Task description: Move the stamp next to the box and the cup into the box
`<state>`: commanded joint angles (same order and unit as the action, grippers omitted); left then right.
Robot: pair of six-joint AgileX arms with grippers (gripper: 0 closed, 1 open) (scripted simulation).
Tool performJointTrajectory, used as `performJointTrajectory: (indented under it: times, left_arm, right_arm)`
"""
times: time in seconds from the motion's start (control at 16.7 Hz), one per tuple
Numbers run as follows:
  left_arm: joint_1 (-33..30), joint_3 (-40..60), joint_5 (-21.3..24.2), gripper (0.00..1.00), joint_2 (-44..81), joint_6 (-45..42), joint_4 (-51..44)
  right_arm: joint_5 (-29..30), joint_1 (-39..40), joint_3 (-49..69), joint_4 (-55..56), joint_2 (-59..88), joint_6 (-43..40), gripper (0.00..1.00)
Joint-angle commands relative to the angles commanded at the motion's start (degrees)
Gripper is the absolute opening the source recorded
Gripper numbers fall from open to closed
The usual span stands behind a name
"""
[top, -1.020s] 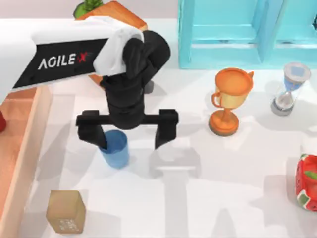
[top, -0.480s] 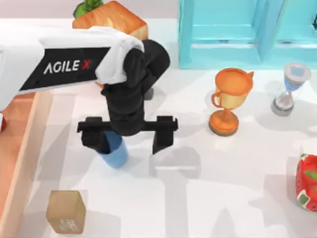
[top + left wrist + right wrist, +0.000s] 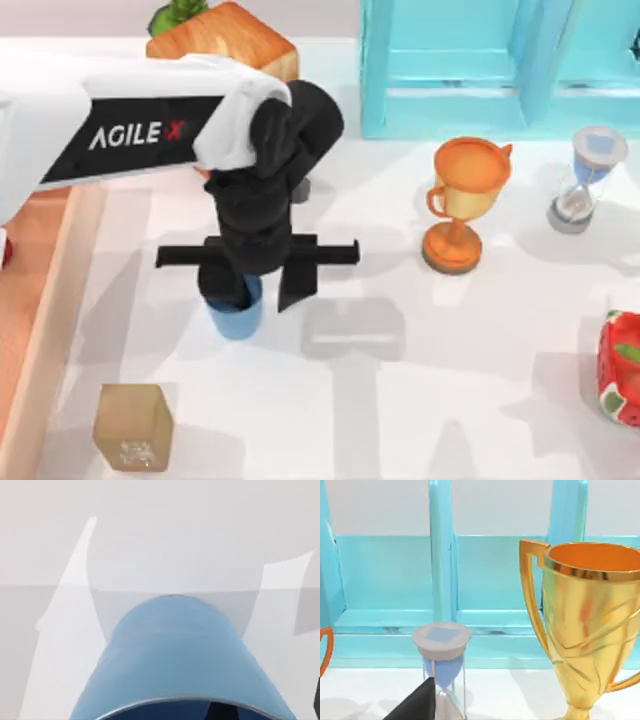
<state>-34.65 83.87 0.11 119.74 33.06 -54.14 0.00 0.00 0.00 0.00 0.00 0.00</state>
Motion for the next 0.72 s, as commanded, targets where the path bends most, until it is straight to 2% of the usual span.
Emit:
performJointTrajectory:
  times: [0.12, 0.18, 0.72]
  left_arm:
    - [0.0, 0.0, 0.0, 0.02, 0.0, 0.0, 0.0]
    - [0.0, 0.0, 0.0, 0.0, 0.0, 0.0, 0.0]
    - [0.1, 0.0, 0.0, 0.0, -0.2, -0.2, -0.2]
  right_arm:
    - [0.0, 0.0, 0.0, 0.0, 0.0, 0.0, 1.0]
    - [0.0, 0.0, 0.0, 0.0, 0.0, 0.0, 1.0]
    - [0.0, 0.0, 0.0, 0.0, 0.0, 0.0, 1.0]
